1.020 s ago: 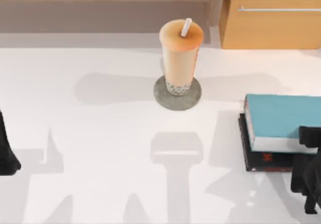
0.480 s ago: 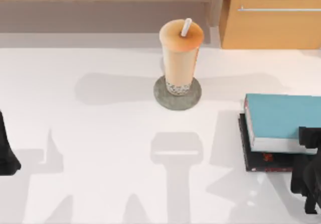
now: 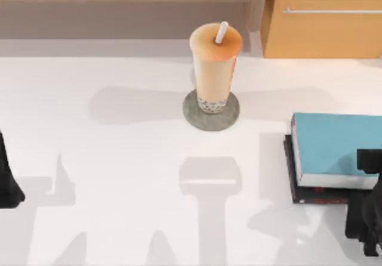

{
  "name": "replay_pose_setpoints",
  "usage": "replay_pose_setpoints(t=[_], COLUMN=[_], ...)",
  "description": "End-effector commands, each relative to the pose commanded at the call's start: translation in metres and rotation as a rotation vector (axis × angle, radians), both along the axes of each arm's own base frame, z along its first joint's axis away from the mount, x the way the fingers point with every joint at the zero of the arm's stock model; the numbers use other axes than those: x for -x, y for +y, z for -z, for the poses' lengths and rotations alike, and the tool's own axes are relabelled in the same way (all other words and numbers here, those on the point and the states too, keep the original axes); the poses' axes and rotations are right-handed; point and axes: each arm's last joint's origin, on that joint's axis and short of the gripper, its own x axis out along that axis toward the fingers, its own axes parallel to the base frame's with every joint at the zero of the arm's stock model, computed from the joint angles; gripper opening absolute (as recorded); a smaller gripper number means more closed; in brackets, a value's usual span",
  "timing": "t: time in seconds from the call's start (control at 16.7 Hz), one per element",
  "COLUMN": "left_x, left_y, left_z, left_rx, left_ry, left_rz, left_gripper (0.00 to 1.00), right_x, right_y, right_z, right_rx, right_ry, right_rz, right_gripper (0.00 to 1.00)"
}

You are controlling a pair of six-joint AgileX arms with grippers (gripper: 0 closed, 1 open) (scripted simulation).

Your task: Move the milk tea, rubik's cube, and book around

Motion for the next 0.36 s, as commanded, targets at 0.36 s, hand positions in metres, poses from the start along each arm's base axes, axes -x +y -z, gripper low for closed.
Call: replay_pose_setpoints(t=[0.36], left_x=[0.0000], left_y=[0.0000], left_z=[0.0000], left_rx=[0.000], left_ry=[0.000], left_rz=[0.000], left_gripper=[1.00], right_x=[0.0000], right_y=[0.0000], right_z=[0.0000], right_rx=[0.000], right_ry=[0.000], right_rz=[0.000], right_gripper=[1.00])
